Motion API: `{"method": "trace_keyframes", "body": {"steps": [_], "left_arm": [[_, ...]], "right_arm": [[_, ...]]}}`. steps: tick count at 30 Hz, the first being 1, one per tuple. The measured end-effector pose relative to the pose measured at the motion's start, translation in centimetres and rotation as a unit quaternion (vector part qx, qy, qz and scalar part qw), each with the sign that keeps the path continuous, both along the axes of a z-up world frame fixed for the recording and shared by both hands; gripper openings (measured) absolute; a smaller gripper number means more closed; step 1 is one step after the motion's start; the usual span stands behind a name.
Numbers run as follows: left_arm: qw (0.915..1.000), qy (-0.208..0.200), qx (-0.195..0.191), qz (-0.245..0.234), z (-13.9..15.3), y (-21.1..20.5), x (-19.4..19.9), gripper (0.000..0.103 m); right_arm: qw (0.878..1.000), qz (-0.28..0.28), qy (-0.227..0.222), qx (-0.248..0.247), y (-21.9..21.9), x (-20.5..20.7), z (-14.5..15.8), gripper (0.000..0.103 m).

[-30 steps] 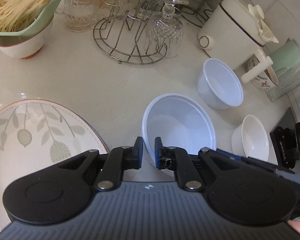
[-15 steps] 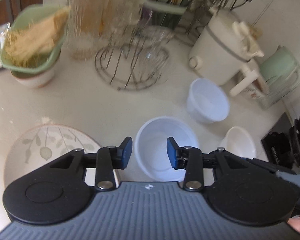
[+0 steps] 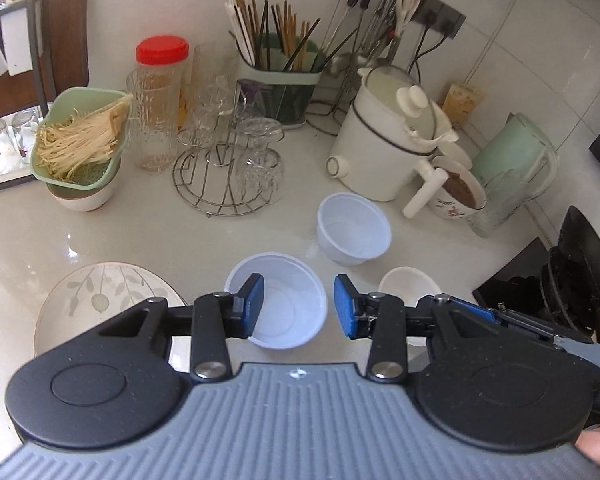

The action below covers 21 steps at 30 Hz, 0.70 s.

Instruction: Organize plates and bowls

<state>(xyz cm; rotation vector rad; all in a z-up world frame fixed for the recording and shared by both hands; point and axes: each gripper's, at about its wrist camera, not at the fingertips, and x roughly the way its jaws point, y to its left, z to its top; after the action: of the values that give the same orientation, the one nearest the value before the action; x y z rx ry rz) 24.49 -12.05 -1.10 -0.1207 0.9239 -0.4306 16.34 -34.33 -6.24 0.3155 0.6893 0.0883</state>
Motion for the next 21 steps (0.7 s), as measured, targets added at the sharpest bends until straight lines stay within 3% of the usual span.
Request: {"method": "trace_keyframes", "body": {"steps": [9,21], "left_arm": [[0.9986,-0.011,-0.016,0.05,0.1,0.3,-5.1,0.044],[0.9948,-0.002,-0.005,0.102,-1.1,0.5,-12.1,0.044]], "right_arm": [[0.998,0.026,-0.026,-0.041,0.0,-3.6,1.8,0.023],[0.997,0.055,-0.036,-0.039,-1.4,-7.5,1.3,0.023]]}}
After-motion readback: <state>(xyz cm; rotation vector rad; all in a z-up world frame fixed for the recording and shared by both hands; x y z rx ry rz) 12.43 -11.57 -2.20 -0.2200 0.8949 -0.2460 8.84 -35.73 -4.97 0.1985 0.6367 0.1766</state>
